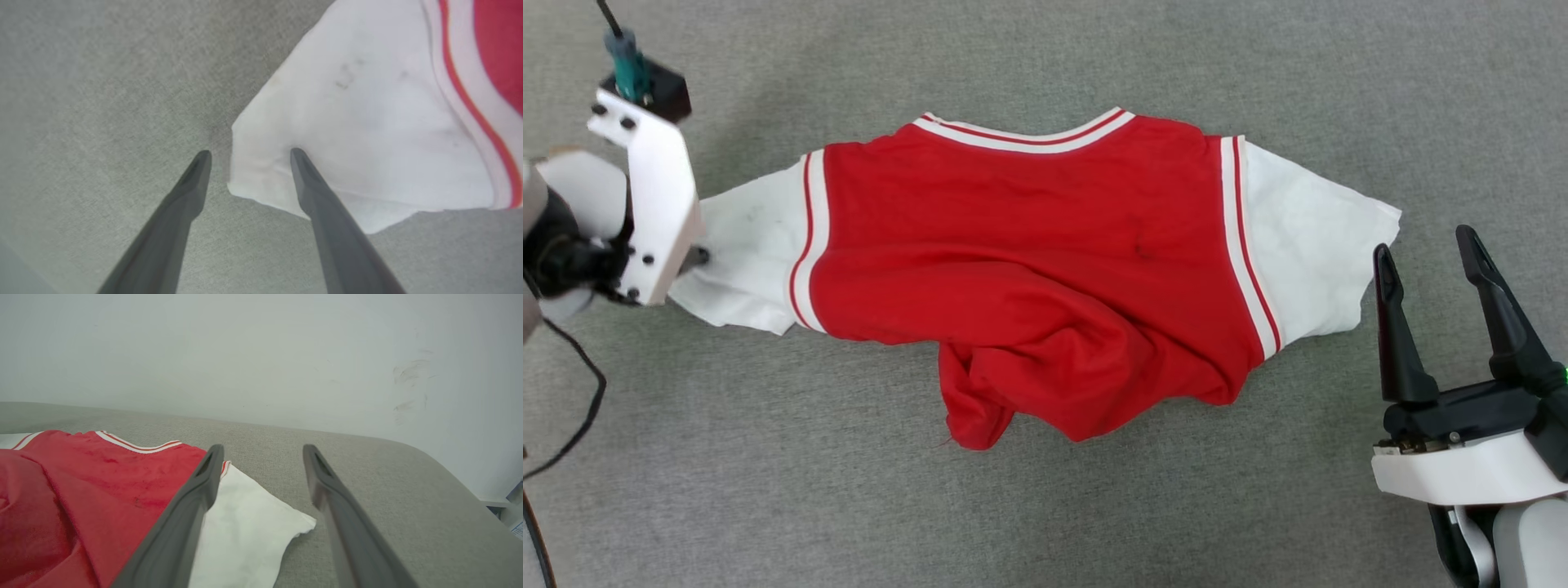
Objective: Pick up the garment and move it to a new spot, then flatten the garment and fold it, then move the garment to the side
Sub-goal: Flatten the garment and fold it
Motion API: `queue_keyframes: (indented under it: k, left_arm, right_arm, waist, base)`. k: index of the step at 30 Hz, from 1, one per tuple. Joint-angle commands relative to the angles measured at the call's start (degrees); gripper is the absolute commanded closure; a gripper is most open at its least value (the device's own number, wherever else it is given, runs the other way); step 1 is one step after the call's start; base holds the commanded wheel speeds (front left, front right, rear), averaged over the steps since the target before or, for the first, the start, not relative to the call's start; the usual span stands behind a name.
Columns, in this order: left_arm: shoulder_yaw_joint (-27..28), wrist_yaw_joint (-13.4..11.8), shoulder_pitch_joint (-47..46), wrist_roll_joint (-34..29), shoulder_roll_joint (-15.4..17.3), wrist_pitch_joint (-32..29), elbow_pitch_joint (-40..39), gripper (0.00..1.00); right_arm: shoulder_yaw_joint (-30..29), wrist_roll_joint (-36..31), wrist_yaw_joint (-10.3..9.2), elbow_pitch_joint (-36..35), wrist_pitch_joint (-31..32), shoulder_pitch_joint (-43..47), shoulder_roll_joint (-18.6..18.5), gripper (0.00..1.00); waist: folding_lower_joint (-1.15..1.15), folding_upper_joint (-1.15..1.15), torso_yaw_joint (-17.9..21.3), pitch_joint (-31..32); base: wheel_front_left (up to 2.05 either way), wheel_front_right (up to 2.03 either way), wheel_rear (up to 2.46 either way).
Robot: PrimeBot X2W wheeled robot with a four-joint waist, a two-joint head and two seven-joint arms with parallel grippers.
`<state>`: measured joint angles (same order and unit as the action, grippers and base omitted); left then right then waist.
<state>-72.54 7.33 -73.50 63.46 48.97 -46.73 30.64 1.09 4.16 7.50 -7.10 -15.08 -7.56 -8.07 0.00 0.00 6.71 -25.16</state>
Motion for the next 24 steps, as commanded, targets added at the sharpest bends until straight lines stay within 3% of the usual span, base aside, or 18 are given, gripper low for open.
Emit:
queue_keyframes:
  k: [1,6,7,8,9,15,19,24]
  left_arm:
    - [-0.1,0.1,1.0,0.1,0.2,-0.2,0.2,0.00]
    - [-0.8,0.1,5.0,-0.8,-1.0,0.5,1.1,0.00]
    - [-0.9,0.1,5.6,-0.9,-1.2,0.7,1.4,0.10]
    - [-0.9,0.1,6.0,-1.1,-1.5,1.1,1.4,0.80]
    - [-1.0,0.1,6.2,-1.1,-1.9,1.7,1.3,1.00]
    - [-0.5,0.1,4.8,-1.0,-1.8,5.5,1.3,1.00]
    - [-0.1,0.1,3.3,-0.2,-2.0,8.1,-0.7,1.00]
    - [-0.4,0.1,2.3,-2.1,-1.4,10.8,-4.4,1.00]
  right_arm:
    - [0.1,0.3,-0.02,0.1,-0.1,-0.8,-0.4,0.00]
    - [-0.1,0.3,-0.02,0.6,-0.1,-1.5,-0.8,0.00]
    - [0.0,0.2,-0.02,0.7,-0.1,-1.8,-0.9,0.00]
    - [0.0,0.1,-0.02,0.8,-0.1,-2.0,-0.9,0.00]
    - [0.0,0.0,-0.02,0.9,-0.1,-2.1,-1.0,0.00]
    - [-0.8,-1.5,-0.02,1.0,-0.1,-4.6,-4.6,0.00]
    - [-1.3,-2.2,-0.02,0.9,1.7,-8.2,-9.6,0.00]
    - [1.9,1.8,-0.02,0.7,14.0,-13.4,-17.6,0.00]
  waist:
    - [0.00,0.00,0.4,-0.4]
    - [0.00,0.00,0.6,-0.6]
    - [0.00,0.00,0.6,-0.5]
    - [0.00,0.00,0.5,-0.3]
    - [0.00,0.00,0.4,-0.1]
    - [0.00,0.00,-0.5,2.4]
    - [0.00,0.00,-1.6,4.1]
    - [0.00,0.00,-2.7,5.4]
  base:
    - [0.00,0.00,0.00]
    - [0.00,0.00,0.00]
    - [0.00,0.00,0.00]
    - [0.00,0.00,0.00]
    - [0.00,0.00,0.00]
    - [0.00,0.00,0.00]
    - [0.00,0.00,0.00]
    - [0.00,0.00,0.00]
